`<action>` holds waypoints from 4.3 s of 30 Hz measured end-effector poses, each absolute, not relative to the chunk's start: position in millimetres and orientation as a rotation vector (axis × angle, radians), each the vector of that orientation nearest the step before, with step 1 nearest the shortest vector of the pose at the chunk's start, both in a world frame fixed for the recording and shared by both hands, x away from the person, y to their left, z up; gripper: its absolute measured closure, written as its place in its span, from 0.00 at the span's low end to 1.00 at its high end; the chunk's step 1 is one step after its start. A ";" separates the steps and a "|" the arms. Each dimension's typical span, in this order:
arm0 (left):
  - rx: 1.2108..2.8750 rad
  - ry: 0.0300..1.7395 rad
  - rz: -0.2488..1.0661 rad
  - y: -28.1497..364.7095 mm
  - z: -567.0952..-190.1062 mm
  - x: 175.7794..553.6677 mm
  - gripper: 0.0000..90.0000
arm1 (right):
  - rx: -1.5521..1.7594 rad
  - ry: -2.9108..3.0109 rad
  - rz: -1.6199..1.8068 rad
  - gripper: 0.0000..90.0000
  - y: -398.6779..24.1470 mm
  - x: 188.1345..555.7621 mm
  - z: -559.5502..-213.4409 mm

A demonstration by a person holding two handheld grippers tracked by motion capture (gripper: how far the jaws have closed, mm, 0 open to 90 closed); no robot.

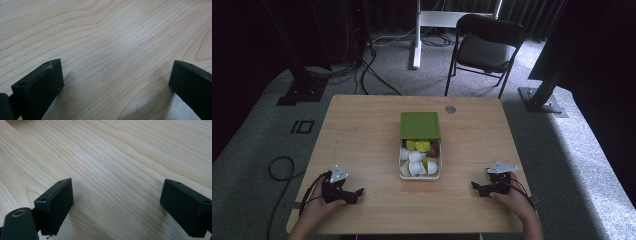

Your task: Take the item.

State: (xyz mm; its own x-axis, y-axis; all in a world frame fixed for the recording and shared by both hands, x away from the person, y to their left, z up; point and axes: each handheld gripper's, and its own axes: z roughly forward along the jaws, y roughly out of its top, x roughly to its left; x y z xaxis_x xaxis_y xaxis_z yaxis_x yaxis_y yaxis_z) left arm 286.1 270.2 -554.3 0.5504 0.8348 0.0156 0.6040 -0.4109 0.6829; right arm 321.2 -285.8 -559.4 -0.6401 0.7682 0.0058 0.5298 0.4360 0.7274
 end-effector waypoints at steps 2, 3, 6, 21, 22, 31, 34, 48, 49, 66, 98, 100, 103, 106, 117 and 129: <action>2.156 1.153 0.474 270.2 -554.3 286.1 0.01 | 1.112 2.367 1.026 0.12 -285.8 321.2 -559.5; 2.157 1.152 0.474 270.2 -554.3 286.1 0.01 | 1.112 2.367 1.026 0.12 -285.9 321.3 -559.5; 2.157 1.152 0.474 270.2 -554.3 286.1 0.01 | 1.112 2.367 1.025 0.12 -285.9 321.3 -559.4; 2.157 1.152 0.475 270.2 -554.3 286.1 0.01 | 1.112 2.367 1.025 0.12 -285.9 321.2 -559.5; 2.157 1.152 0.474 270.2 -554.3 286.1 0.01 | 1.112 2.367 1.025 0.12 -285.8 321.2 -559.4; 2.156 1.152 0.474 270.2 -554.3 286.1 0.01 | 1.120 2.359 1.029 0.15 -283.8 316.0 -559.2; 2.157 1.152 0.475 270.2 -554.3 286.1 0.01 | 1.127 2.354 1.033 0.15 -282.8 315.4 -559.1; 2.157 1.152 0.474 270.2 -554.3 286.1 0.01 | 1.203 2.294 1.025 0.15 -277.4 325.5 -544.6; 2.156 1.153 0.474 270.2 -554.3 286.1 0.01 | 1.200 2.290 1.028 0.15 -276.6 326.4 -542.1; 2.158 1.152 0.474 270.2 -554.2 286.2 0.01 | 1.147 2.197 1.160 0.15 -256.5 340.9 -490.0; 2.156 1.151 0.476 270.2 -554.3 286.2 0.01 | 0.904 2.277 1.356 0.17 -151.4 352.7 -427.2; 2.156 1.151 0.476 270.2 -554.3 286.2 0.01 | 0.888 2.290 1.367 0.17 -144.0 351.9 -426.4; 2.156 1.152 0.476 270.2 -554.3 286.2 0.01 | 0.861 2.308 1.379 0.17 -133.7 350.3 -426.0; 2.156 1.152 0.476 270.2 -554.3 286.2 0.01 | 0.854 2.326 1.390 0.17 -124.3 348.2 -427.0; 2.155 1.152 0.476 270.2 -554.3 286.2 0.01 | 0.829 2.368 1.374 0.21 -98.7 340.0 -440.6; 2.154 1.153 0.475 270.1 -554.4 286.1 0.01 | 0.861 2.365 1.314 0.28 -80.1 329.3 -459.7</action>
